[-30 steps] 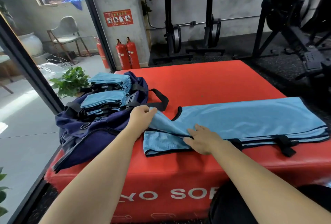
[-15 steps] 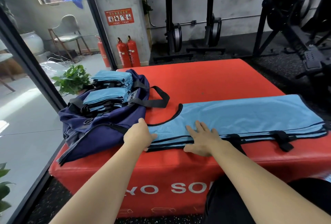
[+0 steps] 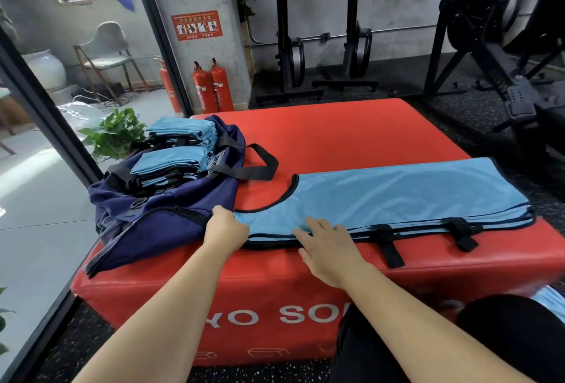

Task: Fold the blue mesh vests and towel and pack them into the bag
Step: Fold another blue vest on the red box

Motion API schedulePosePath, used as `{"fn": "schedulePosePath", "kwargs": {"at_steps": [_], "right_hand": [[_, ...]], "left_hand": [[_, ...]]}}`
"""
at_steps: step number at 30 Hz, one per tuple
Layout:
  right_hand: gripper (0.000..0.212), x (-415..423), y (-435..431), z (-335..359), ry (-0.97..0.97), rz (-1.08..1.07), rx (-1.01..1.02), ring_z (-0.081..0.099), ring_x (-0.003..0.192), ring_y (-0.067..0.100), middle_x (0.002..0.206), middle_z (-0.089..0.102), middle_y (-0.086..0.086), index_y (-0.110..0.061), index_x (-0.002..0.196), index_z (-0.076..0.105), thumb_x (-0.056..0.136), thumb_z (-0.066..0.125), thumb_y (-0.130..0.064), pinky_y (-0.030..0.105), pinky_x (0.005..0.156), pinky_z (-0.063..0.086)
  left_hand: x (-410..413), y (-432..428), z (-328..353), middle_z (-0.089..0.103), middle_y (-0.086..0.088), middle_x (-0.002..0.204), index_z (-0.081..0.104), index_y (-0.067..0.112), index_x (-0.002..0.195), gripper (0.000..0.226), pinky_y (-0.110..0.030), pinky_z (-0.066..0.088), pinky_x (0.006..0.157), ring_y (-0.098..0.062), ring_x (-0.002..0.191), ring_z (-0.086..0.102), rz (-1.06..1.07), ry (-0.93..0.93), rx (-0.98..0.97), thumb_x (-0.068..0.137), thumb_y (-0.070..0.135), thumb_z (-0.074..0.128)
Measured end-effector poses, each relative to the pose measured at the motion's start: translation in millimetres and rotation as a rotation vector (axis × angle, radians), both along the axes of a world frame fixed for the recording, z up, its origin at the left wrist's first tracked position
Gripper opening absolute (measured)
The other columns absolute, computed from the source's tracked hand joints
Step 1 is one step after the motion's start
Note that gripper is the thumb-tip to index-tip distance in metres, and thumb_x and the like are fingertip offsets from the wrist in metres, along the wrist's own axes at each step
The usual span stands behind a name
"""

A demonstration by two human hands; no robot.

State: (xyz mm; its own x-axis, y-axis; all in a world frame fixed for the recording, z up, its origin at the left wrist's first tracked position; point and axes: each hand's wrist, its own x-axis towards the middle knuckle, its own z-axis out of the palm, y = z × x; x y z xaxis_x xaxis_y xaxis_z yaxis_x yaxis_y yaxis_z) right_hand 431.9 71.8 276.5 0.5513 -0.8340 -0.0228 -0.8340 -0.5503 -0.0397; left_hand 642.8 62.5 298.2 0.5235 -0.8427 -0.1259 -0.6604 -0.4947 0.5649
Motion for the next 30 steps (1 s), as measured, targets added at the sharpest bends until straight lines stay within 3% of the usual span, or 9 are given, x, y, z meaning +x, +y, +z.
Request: {"fn": "schedulePosePath", "kwargs": {"at_steps": [4,6,8,13,20,22,24,26,30], "right_hand": [[0.039,-4,-12,10,-0.172,-0.037,-0.054,0.045,0.118,0.024,0.125,0.056,-0.001,-0.02,0.128,0.054,0.095,0.045,-0.04,0.037,0.093,0.039],[0.04,-8,-23,17,-0.21,-0.162,-0.098,0.044,0.12,0.024,0.129,0.056,-0.002,-0.022,0.129,0.054,0.096,0.042,-0.04,0.038,0.096,0.035],[0.045,-18,-32,18,-0.085,-0.282,-0.091,0.033,0.131,0.029,0.144,0.044,0.006,-0.023,0.139,0.043,0.1,0.032,-0.041,0.044,0.105,0.026],[0.066,-36,-24,-4,0.009,-0.502,0.278,-0.019,0.147,0.037,0.161,-0.019,0.014,-0.034,0.155,-0.007,0.098,0.015,-0.06,0.065,0.113,-0.009],[0.066,7,-1,-9,-0.087,-0.479,0.302,-0.026,0.144,0.038,0.158,-0.027,0.015,-0.028,0.155,-0.013,0.1,0.01,-0.058,0.064,0.109,-0.018],[0.064,17,0,-4,-0.162,-0.49,0.34,-0.02,0.146,0.037,0.161,-0.019,0.015,-0.026,0.156,-0.003,0.101,0.011,-0.054,0.064,0.11,-0.014],[0.055,14,-8,7,-0.382,-0.557,0.362,0.007,0.147,0.033,0.159,0.016,0.013,-0.018,0.149,0.026,0.102,0.017,-0.046,0.059,0.114,0.003],[0.04,-3,-21,23,-0.687,-0.622,0.335,0.04,0.128,0.03,0.134,0.052,0.012,-0.013,0.123,0.051,0.102,0.025,-0.035,0.046,0.106,0.028],[0.033,-57,-40,50,-1.152,-0.659,0.531,0.057,0.1,0.026,0.11,0.069,0.017,-0.006,0.114,0.062,0.103,0.038,-0.025,0.029,0.078,0.042]], "left_hand": [[2,-7,9,0.049,-0.014,0.065,0.049,-0.001,0.077,0.019,-0.042,0.058,0.07,-0.029,0.064,0.056,0.053,0.153,0.028,0.072,0.0,0.067],[-2,-8,17,0.05,-0.011,0.06,0.048,0.002,0.067,0.024,-0.028,0.056,0.053,-0.025,0.058,0.053,0.06,0.206,0.075,0.075,0.001,0.071],[-5,-10,23,0.047,-0.01,0.058,0.046,0.003,0.064,0.028,-0.017,0.038,0.031,-0.021,0.051,0.047,0.07,0.302,0.121,0.079,-0.004,0.069],[8,-18,26,0.05,-0.015,0.062,0.055,-0.004,0.091,0.015,-0.026,0.041,0.052,-0.021,0.05,0.048,0.118,0.461,0.07,0.077,-0.009,0.055],[17,-14,80,0.048,-0.008,0.059,0.047,0.009,0.094,0.026,-0.013,0.024,0.039,-0.012,0.034,0.047,0.086,0.504,-0.053,0.079,-0.01,0.058],[5,-13,94,0.05,-0.009,0.07,0.044,0.015,0.09,0.034,-0.019,0.026,0.042,-0.015,0.044,0.045,0.019,0.476,-0.129,0.076,-0.007,0.065],[-17,-20,102,0.053,-0.013,0.09,0.043,0.015,0.115,0.051,-0.021,0.03,0.043,-0.019,0.058,0.047,-0.042,0.447,-0.177,0.076,-0.003,0.07],[-47,-33,102,0.051,-0.014,0.111,0.03,0.014,0.139,0.076,-0.022,0.035,0.045,-0.025,0.075,0.052,-0.121,0.368,-0.199,0.078,0.001,0.071],[-129,-43,82,0.045,-0.009,0.11,0.029,0.018,0.131,0.051,-0.026,0.036,0.05,-0.021,0.074,0.051,-0.218,0.342,-0.157,0.091,0.009,0.059]]}}
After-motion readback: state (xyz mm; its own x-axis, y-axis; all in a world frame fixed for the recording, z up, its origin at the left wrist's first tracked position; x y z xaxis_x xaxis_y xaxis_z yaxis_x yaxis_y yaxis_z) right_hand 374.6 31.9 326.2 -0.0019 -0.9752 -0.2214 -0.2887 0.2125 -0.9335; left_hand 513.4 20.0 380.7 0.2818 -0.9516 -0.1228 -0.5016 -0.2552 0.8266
